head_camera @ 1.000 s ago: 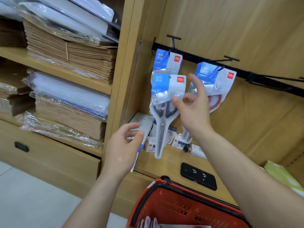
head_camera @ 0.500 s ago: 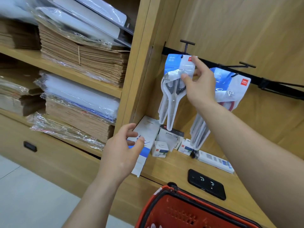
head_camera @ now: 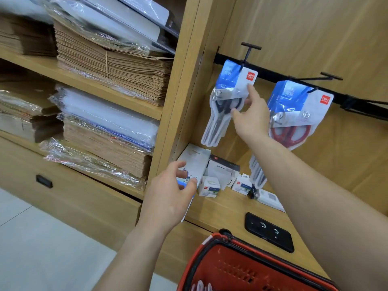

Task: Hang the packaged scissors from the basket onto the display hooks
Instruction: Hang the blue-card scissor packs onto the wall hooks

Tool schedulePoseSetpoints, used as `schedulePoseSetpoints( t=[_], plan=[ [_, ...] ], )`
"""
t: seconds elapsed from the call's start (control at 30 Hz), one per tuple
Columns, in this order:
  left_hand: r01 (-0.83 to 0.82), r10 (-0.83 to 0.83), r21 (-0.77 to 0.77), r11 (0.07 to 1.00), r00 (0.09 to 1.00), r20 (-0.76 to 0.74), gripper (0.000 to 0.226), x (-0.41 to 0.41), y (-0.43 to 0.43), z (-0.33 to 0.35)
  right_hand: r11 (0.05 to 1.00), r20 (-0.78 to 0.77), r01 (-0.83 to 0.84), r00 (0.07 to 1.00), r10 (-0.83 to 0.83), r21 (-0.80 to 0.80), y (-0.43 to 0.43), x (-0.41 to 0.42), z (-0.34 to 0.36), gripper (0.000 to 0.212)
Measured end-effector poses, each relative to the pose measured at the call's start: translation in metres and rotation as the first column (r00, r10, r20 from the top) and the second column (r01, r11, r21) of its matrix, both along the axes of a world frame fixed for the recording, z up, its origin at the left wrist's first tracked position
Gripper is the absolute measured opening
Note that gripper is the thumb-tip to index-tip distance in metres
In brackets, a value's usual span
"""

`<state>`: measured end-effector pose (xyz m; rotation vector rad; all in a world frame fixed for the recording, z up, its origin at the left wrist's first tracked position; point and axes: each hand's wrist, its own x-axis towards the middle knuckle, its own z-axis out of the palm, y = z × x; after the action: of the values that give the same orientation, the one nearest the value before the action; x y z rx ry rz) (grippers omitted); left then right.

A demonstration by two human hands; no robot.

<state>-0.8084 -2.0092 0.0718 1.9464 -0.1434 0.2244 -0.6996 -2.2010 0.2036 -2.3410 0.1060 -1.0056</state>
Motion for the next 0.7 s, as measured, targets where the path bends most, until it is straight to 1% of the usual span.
schedulePoseSetpoints(
  t=[0.13, 0.2, 0.27, 0.37, 0.43, 0.53, 0.63, 0.7],
  plan=[
    [0.053, -0.052, 0.089, 0.995, 0.998, -0.021, 0.040, -0.003, -0.009, -0.008, 0.998, -0.086, -0.025, 0.996, 0.019, -0.064, -0.008, -0.038, -0.034, 0.052],
    [0.099, -0.095, 0.162, 0.982, 0.995, -0.034, 0.037, -0.009, -0.017, -0.014, 0.996, -0.183, -0.076, 0.981, 0.068, -0.036, -0.019, -0.069, -0.054, 0.043],
    [0.154, -0.145, 0.249, 0.956, 0.988, -0.054, 0.036, -0.016, -0.026, -0.022, 0.992, -0.280, -0.128, 0.952, 0.126, 0.012, -0.031, -0.107, -0.074, 0.036],
    [0.263, -0.242, 0.373, 0.890, 0.965, -0.104, 0.040, -0.030, -0.043, -0.038, 0.986, -0.420, -0.168, 0.896, 0.143, -0.024, -0.055, -0.167, -0.108, 0.025],
    [0.358, -0.332, 0.445, 0.821, 0.933, -0.137, 0.042, -0.045, -0.058, -0.047, 0.978, -0.561, -0.200, 0.817, 0.135, -0.056, -0.076, -0.205, -0.133, 0.023],
    [0.480, -0.446, 0.538, 0.692, 0.872, -0.204, 0.043, -0.072, -0.084, -0.062, 0.965, -0.771, -0.236, 0.634, 0.064, -0.114, -0.113, -0.258, -0.169, 0.034],
    [0.569, -0.520, 0.631, 0.527, 0.804, -0.290, 0.047, -0.098, -0.115, -0.086, 0.974, -0.880, -0.218, 0.472, 0.046, -0.066, -0.151, -0.305, -0.209, 0.041],
    [0.629, -0.547, 0.668, 0.399, 0.747, -0.376, 0.052, -0.113, -0.133, -0.105, 0.989, -0.902, -0.146, 0.428, 0.058, -0.006, -0.174, -0.331, -0.238, 0.037]
  ],
)
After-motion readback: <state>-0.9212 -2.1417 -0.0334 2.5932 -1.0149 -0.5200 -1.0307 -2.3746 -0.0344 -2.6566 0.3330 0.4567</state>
